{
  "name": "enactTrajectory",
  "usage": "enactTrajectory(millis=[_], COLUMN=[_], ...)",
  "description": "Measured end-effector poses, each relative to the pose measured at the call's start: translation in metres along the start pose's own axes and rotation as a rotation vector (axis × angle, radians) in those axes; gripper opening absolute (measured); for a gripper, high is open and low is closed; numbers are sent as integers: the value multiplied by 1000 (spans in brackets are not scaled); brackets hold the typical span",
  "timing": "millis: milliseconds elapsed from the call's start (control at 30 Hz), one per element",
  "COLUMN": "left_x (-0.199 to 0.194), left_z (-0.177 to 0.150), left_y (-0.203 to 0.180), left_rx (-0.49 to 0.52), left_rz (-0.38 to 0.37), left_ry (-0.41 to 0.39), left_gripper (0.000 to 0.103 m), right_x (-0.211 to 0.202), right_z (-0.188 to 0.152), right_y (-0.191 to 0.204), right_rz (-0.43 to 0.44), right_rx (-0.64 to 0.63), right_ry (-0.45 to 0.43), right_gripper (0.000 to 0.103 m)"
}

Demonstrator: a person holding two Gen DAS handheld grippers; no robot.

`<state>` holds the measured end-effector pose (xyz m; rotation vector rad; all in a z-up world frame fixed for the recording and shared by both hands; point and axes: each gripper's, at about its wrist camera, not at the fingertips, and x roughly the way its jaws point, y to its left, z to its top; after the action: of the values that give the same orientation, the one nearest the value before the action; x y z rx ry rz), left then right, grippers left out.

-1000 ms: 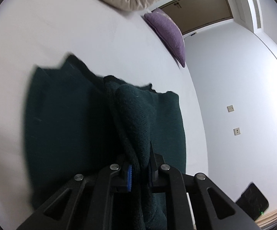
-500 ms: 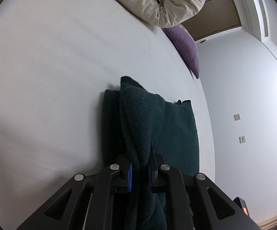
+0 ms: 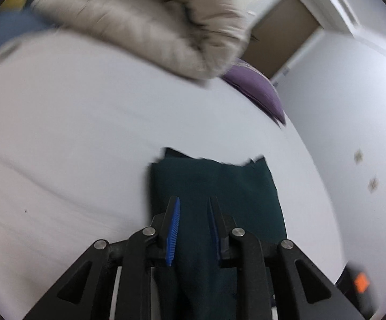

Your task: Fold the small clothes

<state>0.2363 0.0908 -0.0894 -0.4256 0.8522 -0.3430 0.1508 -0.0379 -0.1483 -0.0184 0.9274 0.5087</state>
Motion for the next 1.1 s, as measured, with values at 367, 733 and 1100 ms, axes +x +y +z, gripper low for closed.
enactTrajectory(millis=[367, 733, 1100], left_x=[57, 56, 61], left_z=[-45, -41, -36], left_y=[0, -2, 8], left_rx=[144, 178, 165], left_rz=[131, 122, 42], left_ry=[74, 79, 84], left_gripper=[12, 12, 12], right_x=[-42, -79, 1], right_z=[-12, -33, 46], right_y=[-112, -151, -243], right_rz=[103, 355, 464], right_rx=[313, 513, 791], right_ry=[-39, -155, -131], right_gripper=[46, 48, 46])
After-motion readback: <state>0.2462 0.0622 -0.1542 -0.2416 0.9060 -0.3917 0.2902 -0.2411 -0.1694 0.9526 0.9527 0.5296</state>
